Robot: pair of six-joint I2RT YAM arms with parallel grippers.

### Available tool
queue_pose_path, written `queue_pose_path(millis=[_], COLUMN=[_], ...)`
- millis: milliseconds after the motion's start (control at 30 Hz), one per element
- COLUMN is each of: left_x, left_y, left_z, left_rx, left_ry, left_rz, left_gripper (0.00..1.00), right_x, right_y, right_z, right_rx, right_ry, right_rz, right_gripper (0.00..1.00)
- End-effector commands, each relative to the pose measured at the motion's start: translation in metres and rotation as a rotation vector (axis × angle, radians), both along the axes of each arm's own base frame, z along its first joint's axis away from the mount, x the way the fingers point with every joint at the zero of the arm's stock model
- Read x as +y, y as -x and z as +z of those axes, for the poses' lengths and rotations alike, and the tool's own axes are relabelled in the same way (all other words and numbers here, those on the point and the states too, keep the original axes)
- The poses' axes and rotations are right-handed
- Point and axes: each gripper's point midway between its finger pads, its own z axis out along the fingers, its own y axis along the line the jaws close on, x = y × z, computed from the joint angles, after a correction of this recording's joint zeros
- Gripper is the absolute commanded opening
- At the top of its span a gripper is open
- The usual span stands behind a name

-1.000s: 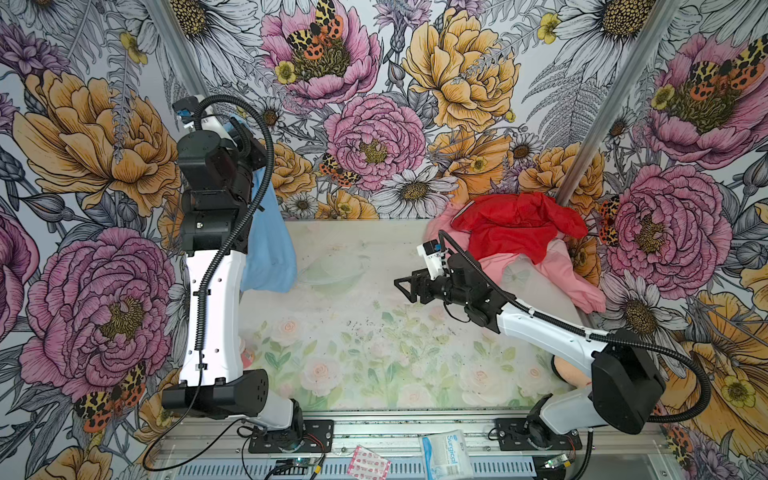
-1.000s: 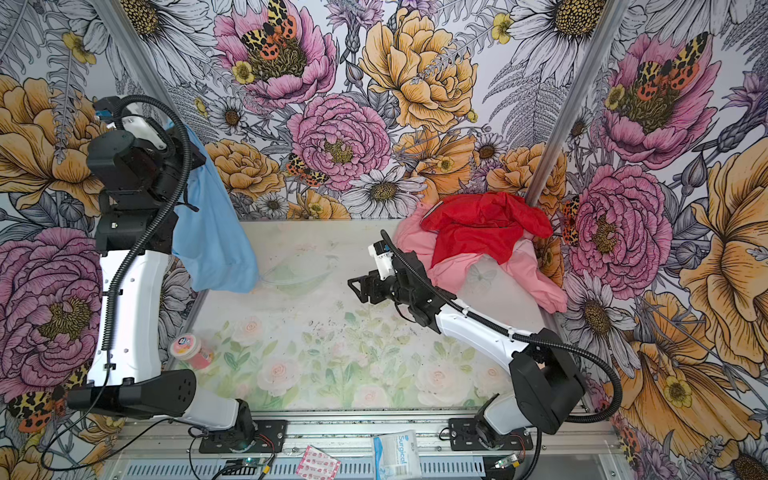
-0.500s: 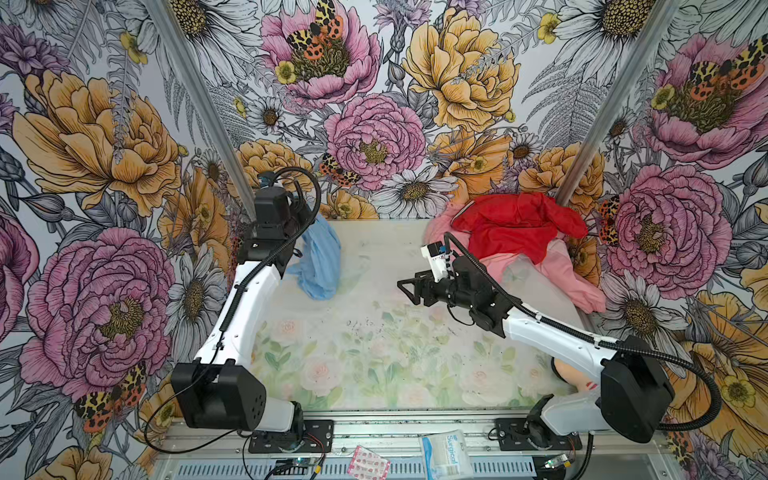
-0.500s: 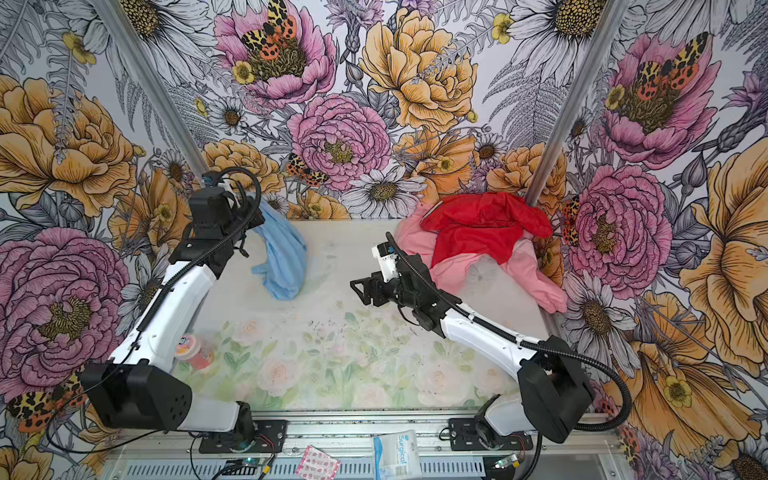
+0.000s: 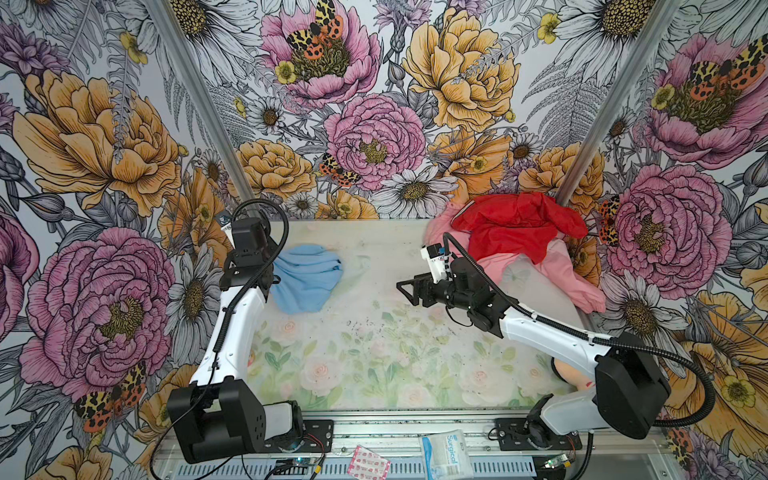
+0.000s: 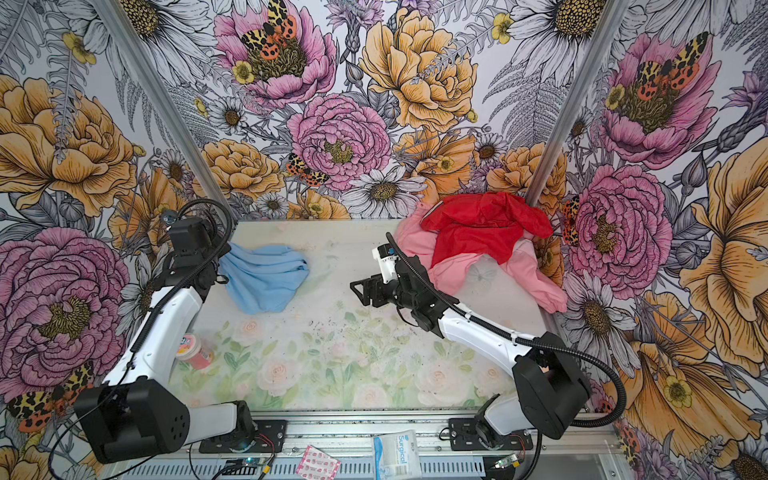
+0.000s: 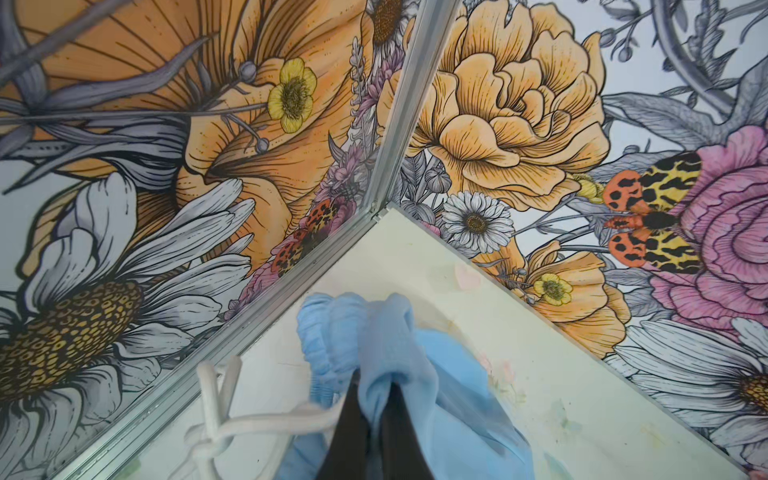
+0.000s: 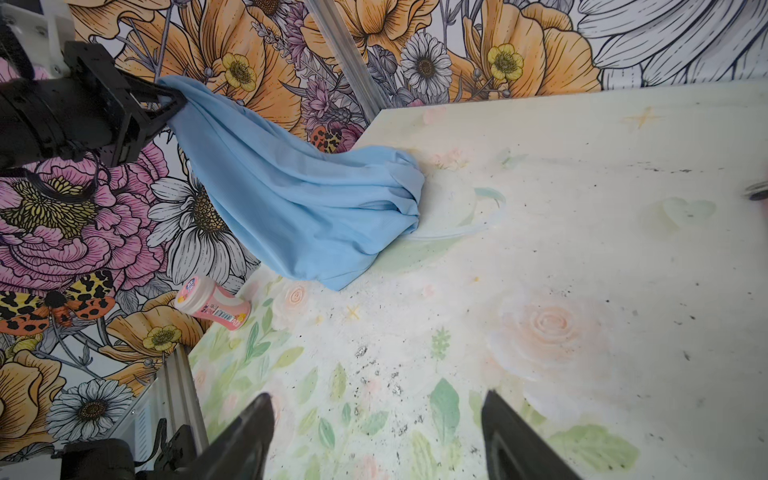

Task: Pick out a specific cloth from the pile
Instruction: 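Lower the blue garment back onto the table with the left gripper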

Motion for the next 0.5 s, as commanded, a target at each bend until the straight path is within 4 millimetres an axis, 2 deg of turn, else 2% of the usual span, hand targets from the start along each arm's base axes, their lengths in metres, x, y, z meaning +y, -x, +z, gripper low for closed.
queue_pose_path(millis=[0,67,200,367,467], left_x=[-0.014,-0.032,-0.097,-0.170,-0.193], left_y=[-0.024,-0.042,-0.077,-0.099,-0.103], left_z=[-0.013,-0.020,-0.039,-0.062,-0.085], left_rx=[0.010,0.050,0.123,0.157,0.196], left_ry=[0.029,0.015,0.074,0.207,0.308], left_rz=[-0.057,-0.130,-0.404,-0.685,-0.782], left_gripper=[0.00,0.00,0.00,0.00,0.00], right_x=[0.004,0.002,0.000,0.002,0.005], right_y=[0.002,0.002,0.004,0.003,0.002], right_z=[0.001,0.000,-0.001,-0.005,-0.006], right_rx=[0.000,0.003,0.002,0.008,0.015], right_ry=[-0.023,-0.020,-0.015,-0.014,-0.020], right_rz=[0.010,0.007,-0.002,0.005,0.015], right_gripper=[0.79,0.79,0.79,0.79,0.79])
